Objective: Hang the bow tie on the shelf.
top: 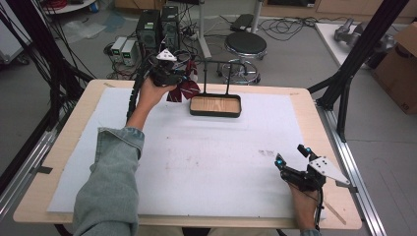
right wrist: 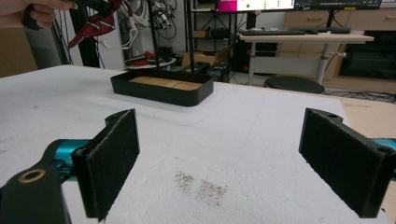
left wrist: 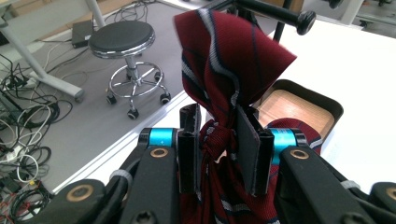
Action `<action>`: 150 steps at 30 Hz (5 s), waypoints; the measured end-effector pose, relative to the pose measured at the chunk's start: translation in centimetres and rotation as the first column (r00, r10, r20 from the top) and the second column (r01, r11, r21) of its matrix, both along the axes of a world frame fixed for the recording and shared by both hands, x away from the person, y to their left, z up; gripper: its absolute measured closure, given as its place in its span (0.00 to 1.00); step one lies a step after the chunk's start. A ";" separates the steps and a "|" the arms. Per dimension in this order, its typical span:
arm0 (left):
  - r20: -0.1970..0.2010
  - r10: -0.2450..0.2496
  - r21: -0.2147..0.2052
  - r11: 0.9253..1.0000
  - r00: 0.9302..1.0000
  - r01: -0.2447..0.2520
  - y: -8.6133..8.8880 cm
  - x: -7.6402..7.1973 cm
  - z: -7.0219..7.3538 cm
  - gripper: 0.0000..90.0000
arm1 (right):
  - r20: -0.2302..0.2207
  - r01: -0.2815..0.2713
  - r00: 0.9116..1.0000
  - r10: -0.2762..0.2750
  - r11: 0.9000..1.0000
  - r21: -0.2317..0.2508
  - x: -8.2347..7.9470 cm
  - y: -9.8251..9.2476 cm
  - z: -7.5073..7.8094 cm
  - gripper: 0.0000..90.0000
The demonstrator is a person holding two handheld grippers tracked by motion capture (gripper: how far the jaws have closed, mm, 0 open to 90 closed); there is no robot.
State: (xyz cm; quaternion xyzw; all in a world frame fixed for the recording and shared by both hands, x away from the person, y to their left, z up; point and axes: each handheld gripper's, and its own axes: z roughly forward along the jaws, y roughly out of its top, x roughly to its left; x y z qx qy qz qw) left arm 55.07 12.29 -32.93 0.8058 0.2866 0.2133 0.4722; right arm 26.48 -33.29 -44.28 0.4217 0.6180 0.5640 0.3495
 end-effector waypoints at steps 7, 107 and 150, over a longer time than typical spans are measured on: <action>0.015 0.017 -0.009 1.000 1.000 -0.017 -0.9 0.2 -1.3 0.79 | -0.002 -0.001 1.000 0.001 1.000 -0.004 0.0 0.0 0.0 0.13; 0.199 0.147 -0.181 0.977 0.969 -0.112 9.4 -14.0 4.8 0.26 | -0.008 0.011 1.000 -0.011 1.000 -0.004 0.2 -0.1 0.0 0.13; 0.148 0.387 -0.196 0.913 0.910 -0.357 16.6 -28.3 -7.2 0.23 | -0.011 0.014 1.000 -0.014 1.000 -0.005 0.1 0.0 0.0 0.13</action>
